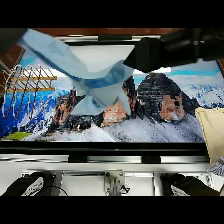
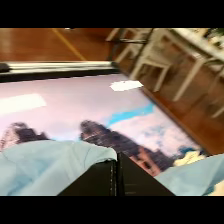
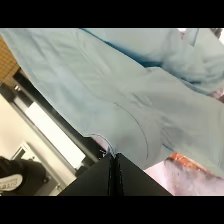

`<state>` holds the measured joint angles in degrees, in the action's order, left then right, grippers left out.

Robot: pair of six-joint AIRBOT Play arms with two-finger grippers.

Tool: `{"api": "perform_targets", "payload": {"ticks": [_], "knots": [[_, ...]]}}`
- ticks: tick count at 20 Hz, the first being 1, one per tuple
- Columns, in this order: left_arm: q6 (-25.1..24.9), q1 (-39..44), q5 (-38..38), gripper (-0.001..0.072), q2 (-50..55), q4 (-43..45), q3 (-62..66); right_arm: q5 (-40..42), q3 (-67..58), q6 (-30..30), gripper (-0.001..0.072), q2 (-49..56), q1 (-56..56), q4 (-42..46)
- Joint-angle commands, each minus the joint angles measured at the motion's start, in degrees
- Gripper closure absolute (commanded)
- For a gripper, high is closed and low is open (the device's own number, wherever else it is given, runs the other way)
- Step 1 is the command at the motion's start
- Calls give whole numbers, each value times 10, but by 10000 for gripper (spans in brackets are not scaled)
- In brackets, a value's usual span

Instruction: Fold the shirts.

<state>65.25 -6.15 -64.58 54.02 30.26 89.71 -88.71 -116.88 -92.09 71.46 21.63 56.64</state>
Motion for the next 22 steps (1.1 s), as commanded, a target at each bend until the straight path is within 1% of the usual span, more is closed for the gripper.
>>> {"api": "perform_targets", "payload": {"ticks": [1, 3, 4, 6, 8, 11, 14, 15, 17, 19, 20, 21, 22], "knots": [[88, -23, -136, 646, -84, 168, 43, -111, -9, -69, 642, -44, 0, -7], [114, -23, -234, 646, -87, 169, 41, -146, -7, -83, 643, -45, 0, -6], [116, -23, -271, 646, -84, 169, 32, -148, 12, -83, 643, -45, 0, -7], [115, -23, -286, 647, -84, 169, -18, -137, 74, -63, 643, -39, 0, -7], [114, -23, -287, 646, -84, 169, -108, -110, 156, -40, 642, -24, 0, -9], [93, -23, -262, 646, -84, 167, -285, -46, 278, 11, 642, 9, 0, -40], [25, -23, -193, 646, -78, 110, -444, 3, 346, 50, 641, 59, 0, -79], [19, -23, -178, 646, -69, 93, -476, 9, 351, 53, 617, 78, 0, -78], [3, -23, -159, 646, -37, 78, -514, 16, 352, 59, 618, 114, 0, -76], [-6, -23, -125, 645, 9, 79, -520, 48, 351, 60, 615, 136, 0, -57], [-6, -23, -98, 644, 32, 78, -518, 70, 351, 60, 447, 140, 0, -37], [-6, -23, -73, 645, 52, 78, -516, 90, 351, 60, 230, 140, 0, -16], [-5, -24, -52, 634, 70, 78, -515, 97, 348, 60, 216, 140, -2, 0]]}}
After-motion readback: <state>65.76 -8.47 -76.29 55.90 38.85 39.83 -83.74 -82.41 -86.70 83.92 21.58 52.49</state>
